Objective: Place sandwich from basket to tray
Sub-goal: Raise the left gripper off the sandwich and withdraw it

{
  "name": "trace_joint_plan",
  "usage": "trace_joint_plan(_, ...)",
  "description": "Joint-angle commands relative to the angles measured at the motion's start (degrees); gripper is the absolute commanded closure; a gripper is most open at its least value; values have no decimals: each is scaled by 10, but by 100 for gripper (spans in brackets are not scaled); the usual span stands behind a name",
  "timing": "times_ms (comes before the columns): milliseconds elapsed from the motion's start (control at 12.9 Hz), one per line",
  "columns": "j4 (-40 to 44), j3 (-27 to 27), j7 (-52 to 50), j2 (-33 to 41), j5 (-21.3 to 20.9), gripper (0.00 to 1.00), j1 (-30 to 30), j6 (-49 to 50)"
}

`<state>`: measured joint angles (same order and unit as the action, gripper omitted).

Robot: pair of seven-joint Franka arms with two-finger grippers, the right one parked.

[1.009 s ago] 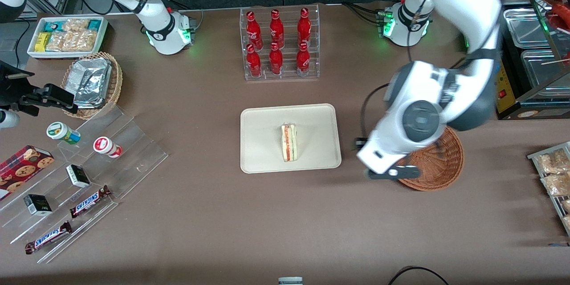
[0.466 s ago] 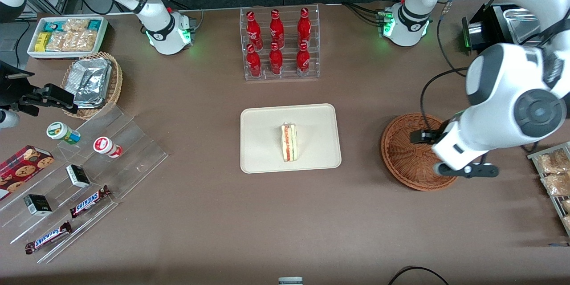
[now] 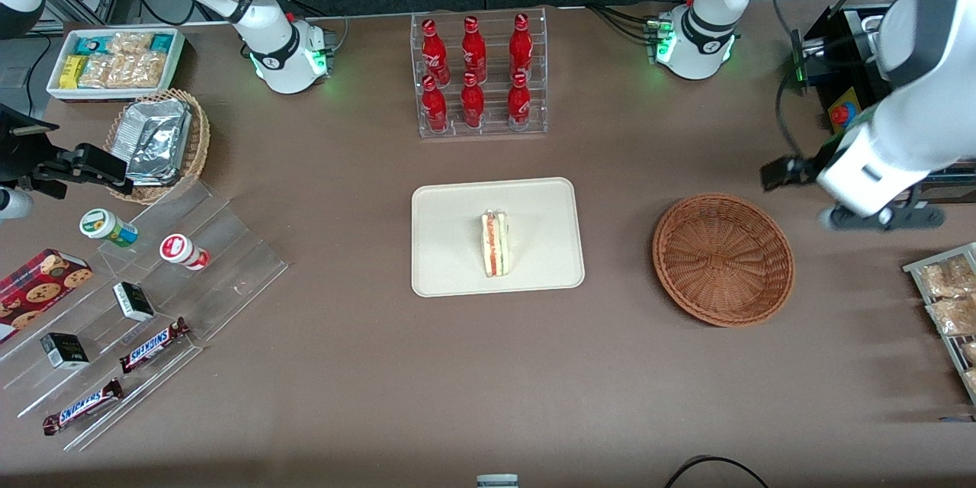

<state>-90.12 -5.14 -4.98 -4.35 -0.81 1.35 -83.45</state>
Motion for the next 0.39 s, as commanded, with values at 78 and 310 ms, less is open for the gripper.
trace_joint_plan(78, -19, -6, 32, 51, 1, 0, -24, 47)
trace_joint_plan(310, 6, 11, 33, 58, 1, 0, -22, 90)
